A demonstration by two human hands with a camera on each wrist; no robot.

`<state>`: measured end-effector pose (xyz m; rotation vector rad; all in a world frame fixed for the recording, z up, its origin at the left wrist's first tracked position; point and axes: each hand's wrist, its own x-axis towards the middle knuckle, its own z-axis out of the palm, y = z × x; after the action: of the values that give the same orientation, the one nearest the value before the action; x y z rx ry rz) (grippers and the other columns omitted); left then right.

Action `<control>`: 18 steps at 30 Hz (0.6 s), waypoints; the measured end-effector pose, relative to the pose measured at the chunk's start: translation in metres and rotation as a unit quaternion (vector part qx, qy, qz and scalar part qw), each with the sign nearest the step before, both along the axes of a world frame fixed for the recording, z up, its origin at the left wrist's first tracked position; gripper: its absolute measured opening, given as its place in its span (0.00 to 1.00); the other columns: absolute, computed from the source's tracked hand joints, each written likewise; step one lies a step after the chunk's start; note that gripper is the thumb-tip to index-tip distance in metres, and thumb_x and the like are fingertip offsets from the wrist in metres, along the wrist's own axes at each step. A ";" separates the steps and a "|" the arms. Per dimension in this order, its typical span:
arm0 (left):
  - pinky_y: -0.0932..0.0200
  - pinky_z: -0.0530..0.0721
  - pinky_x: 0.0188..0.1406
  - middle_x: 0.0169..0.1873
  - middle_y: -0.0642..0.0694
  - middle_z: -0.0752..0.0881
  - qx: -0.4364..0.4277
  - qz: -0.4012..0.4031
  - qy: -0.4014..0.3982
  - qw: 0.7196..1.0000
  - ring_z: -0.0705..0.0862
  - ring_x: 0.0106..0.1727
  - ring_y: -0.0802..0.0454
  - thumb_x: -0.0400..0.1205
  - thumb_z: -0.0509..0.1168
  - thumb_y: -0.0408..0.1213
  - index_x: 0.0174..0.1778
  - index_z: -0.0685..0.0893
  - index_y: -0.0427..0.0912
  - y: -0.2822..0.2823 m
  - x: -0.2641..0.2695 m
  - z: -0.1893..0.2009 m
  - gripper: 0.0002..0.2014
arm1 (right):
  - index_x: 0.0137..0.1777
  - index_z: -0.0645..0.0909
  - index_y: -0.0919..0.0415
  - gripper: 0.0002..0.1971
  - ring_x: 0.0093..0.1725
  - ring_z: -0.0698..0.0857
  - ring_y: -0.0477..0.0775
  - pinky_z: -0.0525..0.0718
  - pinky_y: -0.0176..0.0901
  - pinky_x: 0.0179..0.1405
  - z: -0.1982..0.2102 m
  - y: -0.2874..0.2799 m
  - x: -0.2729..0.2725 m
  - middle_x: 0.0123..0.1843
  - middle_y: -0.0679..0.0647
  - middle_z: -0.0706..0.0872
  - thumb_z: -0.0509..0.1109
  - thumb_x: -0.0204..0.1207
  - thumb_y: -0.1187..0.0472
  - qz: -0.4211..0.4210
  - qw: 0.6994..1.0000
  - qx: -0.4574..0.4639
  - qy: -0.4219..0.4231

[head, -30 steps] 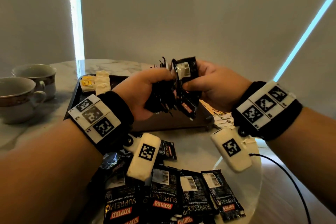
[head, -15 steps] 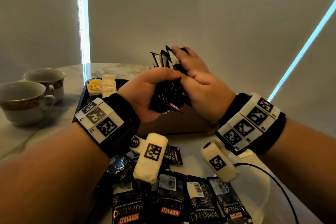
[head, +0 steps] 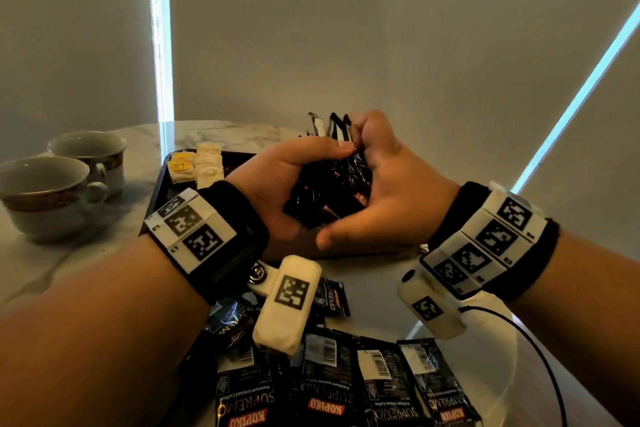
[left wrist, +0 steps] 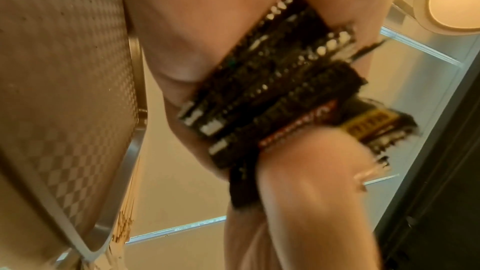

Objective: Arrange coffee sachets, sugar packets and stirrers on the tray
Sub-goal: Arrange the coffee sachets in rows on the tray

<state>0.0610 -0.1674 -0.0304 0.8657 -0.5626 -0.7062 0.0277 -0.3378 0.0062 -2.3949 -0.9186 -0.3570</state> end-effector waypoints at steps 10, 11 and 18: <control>0.55 0.90 0.38 0.37 0.39 0.88 0.005 0.020 -0.036 0.999 0.89 0.37 0.46 0.80 0.58 0.35 0.50 0.84 0.36 0.000 -0.005 0.007 0.11 | 0.69 0.62 0.41 0.46 0.75 0.71 0.46 0.76 0.57 0.75 -0.002 0.007 0.004 0.74 0.49 0.69 0.77 0.56 0.23 -0.034 0.999 -0.008 0.029; 0.55 0.89 0.39 0.37 0.39 0.87 0.021 0.029 -0.041 0.999 0.87 0.38 0.46 0.80 0.58 0.35 0.50 0.84 0.36 0.000 -0.005 0.005 0.11 | 0.69 0.59 0.32 0.43 0.81 0.64 0.46 0.69 0.56 0.81 -0.004 0.007 0.003 0.80 0.49 0.64 0.74 0.58 0.21 -0.012 0.998 0.015 0.066; 0.59 0.84 0.37 0.34 0.41 0.88 0.078 0.186 -0.034 0.979 0.88 0.34 0.48 0.85 0.56 0.38 0.45 0.82 0.37 0.016 0.005 0.007 0.12 | 0.67 0.63 0.35 0.31 0.61 0.78 0.41 0.82 0.47 0.63 0.011 -0.024 -0.050 0.65 0.42 0.74 0.63 0.68 0.24 -0.140 0.959 -0.160 0.186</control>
<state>0.0661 -0.1514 -0.0238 1.1092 -0.3924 -0.3838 -0.0222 -0.3620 0.0175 -2.7641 -0.4931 0.1553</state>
